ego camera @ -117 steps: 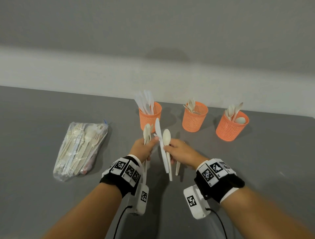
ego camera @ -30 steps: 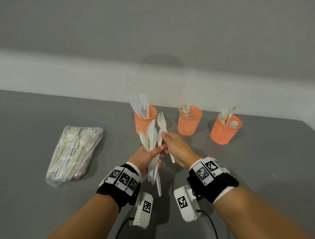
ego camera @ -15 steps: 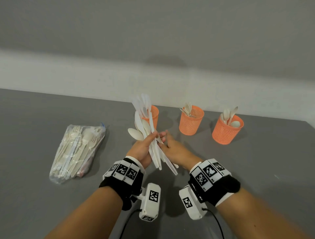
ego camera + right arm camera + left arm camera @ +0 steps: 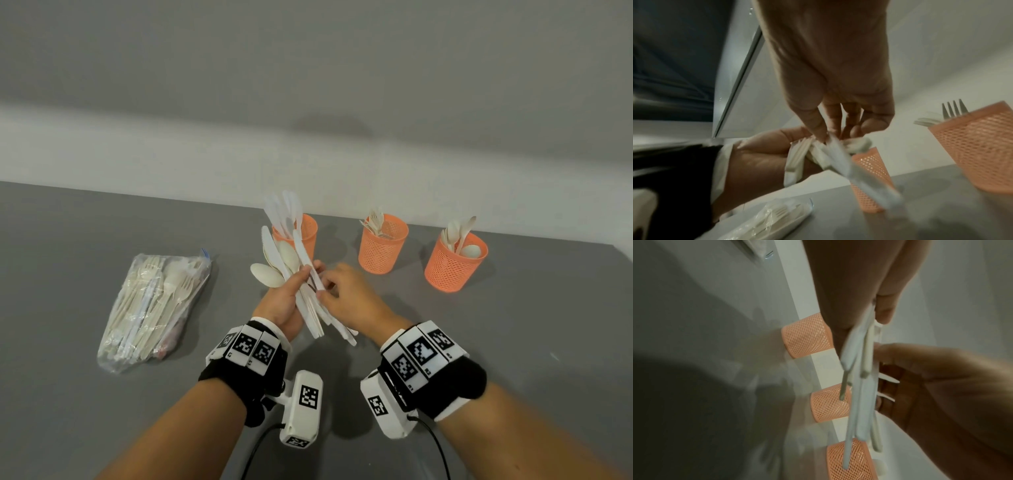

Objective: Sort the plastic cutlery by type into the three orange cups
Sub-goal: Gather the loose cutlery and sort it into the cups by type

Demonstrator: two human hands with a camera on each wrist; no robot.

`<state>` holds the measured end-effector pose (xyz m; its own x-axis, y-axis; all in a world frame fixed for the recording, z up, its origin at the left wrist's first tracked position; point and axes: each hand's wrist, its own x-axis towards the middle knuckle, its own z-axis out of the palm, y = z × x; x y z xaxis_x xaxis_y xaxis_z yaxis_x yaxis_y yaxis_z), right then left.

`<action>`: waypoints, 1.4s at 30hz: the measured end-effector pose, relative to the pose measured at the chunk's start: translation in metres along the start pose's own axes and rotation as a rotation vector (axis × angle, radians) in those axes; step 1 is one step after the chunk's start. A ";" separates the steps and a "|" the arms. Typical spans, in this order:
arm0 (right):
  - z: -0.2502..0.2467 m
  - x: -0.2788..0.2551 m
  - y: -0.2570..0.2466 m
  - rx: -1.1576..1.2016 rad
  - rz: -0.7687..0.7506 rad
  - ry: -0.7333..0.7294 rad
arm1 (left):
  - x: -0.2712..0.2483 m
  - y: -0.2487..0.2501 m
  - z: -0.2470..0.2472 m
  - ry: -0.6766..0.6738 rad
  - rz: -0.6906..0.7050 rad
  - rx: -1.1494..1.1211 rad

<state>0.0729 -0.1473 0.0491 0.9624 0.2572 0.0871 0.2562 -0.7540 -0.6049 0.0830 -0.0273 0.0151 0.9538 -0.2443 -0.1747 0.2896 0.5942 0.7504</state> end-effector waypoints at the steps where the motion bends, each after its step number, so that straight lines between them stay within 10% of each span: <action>1: 0.000 0.001 0.002 0.031 0.021 0.007 | -0.001 0.002 0.001 -0.008 -0.003 -0.007; 12: -0.004 -0.015 0.014 0.241 0.045 0.056 | 0.011 0.017 -0.010 0.084 0.093 -0.024; 31: -0.004 -0.014 0.028 0.637 0.205 -0.421 | 0.020 0.023 -0.009 0.176 0.126 -0.176; 36: -0.023 -0.016 0.055 0.370 0.264 -0.549 | 0.019 0.027 -0.021 0.311 0.210 -0.101; 42: -0.059 -0.005 0.050 0.250 0.223 -0.110 | 0.013 0.023 -0.021 0.330 0.228 0.128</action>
<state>0.0863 -0.2225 0.0651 0.9732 0.1772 -0.1464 -0.0017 -0.6314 -0.7754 0.1038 -0.0006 0.0171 0.9727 0.1533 -0.1740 0.0756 0.4995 0.8630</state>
